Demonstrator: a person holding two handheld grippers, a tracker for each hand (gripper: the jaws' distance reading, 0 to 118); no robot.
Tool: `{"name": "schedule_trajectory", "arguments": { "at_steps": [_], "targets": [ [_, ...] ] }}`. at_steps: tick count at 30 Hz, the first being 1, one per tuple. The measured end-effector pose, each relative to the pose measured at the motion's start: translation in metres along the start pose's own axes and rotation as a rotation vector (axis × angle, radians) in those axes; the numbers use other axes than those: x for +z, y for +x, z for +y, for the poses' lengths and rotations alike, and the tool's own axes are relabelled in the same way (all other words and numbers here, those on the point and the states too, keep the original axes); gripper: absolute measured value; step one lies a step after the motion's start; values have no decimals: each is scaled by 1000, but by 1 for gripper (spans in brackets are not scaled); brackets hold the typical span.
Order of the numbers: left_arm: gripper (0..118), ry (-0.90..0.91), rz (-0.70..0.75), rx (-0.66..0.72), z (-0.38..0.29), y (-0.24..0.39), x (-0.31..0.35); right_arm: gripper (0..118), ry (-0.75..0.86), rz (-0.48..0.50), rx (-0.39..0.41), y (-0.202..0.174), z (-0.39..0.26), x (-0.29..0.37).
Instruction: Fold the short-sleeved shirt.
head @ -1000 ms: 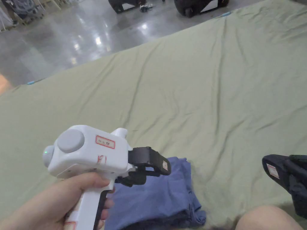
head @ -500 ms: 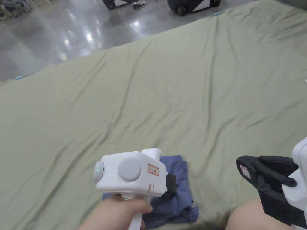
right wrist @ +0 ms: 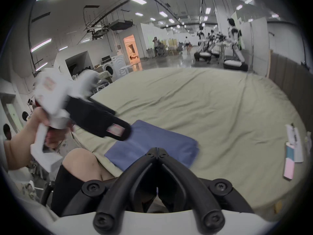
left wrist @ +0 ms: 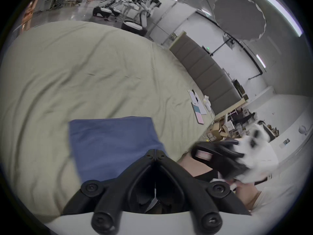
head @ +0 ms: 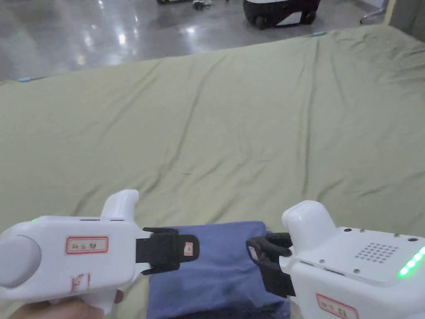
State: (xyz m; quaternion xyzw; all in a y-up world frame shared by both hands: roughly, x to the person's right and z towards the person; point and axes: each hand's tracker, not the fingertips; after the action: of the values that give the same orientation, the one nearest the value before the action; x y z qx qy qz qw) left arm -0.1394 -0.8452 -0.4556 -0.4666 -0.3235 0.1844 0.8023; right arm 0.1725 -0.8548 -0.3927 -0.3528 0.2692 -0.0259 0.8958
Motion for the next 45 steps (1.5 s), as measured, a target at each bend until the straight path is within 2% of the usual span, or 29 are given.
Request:
{"name": "schedule_trajectory", "arguments": {
  "at_steps": [2, 5, 6, 9, 10, 11, 12, 13, 15, 16, 17, 21, 22, 23, 24, 25, 26, 29, 30, 32, 35, 40, 45],
  "targets": [
    [0, 28, 21, 61, -5, -27, 12, 0, -97, 36, -95, 7, 2, -41],
    [0, -4, -14, 155, -14, -69, 17, 0, -236, 195, -295, 28, -3, -94],
    [0, -16, -57, 160, -17, -81, 16, 0, -263, 179, -343, 41, -8, -110],
    [0, -34, -81, 190, -18, -109, 10, 0, -254, 288, -499, 74, -17, -125],
    [0, -39, -89, 205, -17, -115, 6, 0, -260, 284, -520, 78, -20, -123],
    [2, -37, -106, 241, -18, -119, 2, 0, -260, 247, -497, 85, -22, -123],
    [13, -36, -133, 270, -16, -126, -4, 0, -258, 243, -479, 89, -23, -121],
    [32, -52, -173, 295, -15, -132, -10, 0, -258, 244, -468, 91, -23, -120],
    [84, -123, -235, 325, -12, -141, -30, 0, -263, 248, -471, 95, -24, -117],
    [94, -138, -221, 346, -11, -141, -40, 0, -265, 251, -472, 96, -25, -117],
    [96, -143, -207, 345, -9, -142, -51, 0, -267, 253, -470, 97, -25, -117],
    [95, -159, -241, 342, -4, -139, -80, 0, -262, 268, -474, 97, -27, -116],
    [86, -152, -272, 356, -1, -137, -82, 0, -260, 273, -478, 97, -27, -117],
    [67, -141, -304, 375, -1, -134, -84, 0, -258, 279, -483, 97, -27, -116],
    [39, -141, -296, 373, 0, -130, -87, 0, -255, 286, -488, 98, -27, -116],
    [20, -153, -225, 340, 1, -127, -90, 0, -254, 288, -489, 98, -27, -116],
    [20, -168, -172, 280, 1, -123, -95, 0, -253, 290, -489, 97, -27, -116],
    [20, -176, -179, 309, 2, -120, -92, 0, -239, 268, -464, 91, -24, -108],
    [20, -179, -170, 287, 6, -117, -85, 0, -228, 255, -447, 73, -15, -95],
    [20, -170, -143, 207, 13, -111, -66, 0, -206, 251, -434, 65, -11, -82],
    [19, -146, -113, 127, 24, -103, -23, 0, -163, 273, -410, 70, -10, -63],
    [19, -111, 63, 12, 29, -127, 70, 0, -134, 282, -350, 45, 1, -36],
    [19, -120, 313, 15, 32, -187, 162, 0, -112, 309, -293, 14, 13, -24]
  ]
}}
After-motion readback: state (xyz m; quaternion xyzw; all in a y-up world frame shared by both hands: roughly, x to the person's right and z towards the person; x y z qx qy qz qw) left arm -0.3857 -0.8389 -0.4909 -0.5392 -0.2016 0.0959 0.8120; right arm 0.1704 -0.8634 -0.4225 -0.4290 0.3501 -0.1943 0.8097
